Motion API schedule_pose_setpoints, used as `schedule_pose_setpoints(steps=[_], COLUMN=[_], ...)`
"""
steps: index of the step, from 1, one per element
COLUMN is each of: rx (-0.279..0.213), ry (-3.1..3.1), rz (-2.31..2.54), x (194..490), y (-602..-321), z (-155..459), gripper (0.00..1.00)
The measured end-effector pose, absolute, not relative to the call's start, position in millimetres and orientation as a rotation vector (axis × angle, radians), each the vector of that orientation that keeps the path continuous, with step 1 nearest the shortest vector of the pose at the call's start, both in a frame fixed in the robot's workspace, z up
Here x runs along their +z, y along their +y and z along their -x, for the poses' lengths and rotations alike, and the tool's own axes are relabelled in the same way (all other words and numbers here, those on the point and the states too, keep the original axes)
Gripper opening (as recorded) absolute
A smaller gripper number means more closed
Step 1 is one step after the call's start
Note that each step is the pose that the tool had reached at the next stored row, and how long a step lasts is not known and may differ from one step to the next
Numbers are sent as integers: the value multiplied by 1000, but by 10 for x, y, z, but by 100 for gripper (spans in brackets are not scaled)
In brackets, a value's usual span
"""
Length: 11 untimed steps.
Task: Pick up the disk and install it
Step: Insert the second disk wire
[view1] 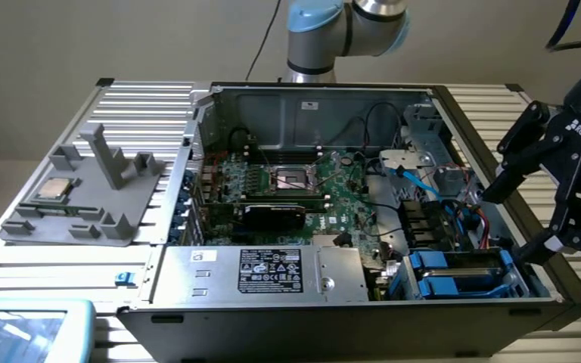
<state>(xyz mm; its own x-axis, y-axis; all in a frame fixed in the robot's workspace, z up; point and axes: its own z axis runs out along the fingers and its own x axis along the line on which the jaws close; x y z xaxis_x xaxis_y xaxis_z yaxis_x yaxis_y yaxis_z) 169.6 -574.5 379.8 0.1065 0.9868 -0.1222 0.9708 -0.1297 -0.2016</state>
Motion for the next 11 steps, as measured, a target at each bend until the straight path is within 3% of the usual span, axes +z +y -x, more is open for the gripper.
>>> schedule_pose_setpoints(steps=[2,11], rx=[326,319], ry=[-2038,-2049], rz=[2299,2316], x=[3806,3868], y=[-5731,-5722], z=[-1693,-1676], gripper=[84,84])
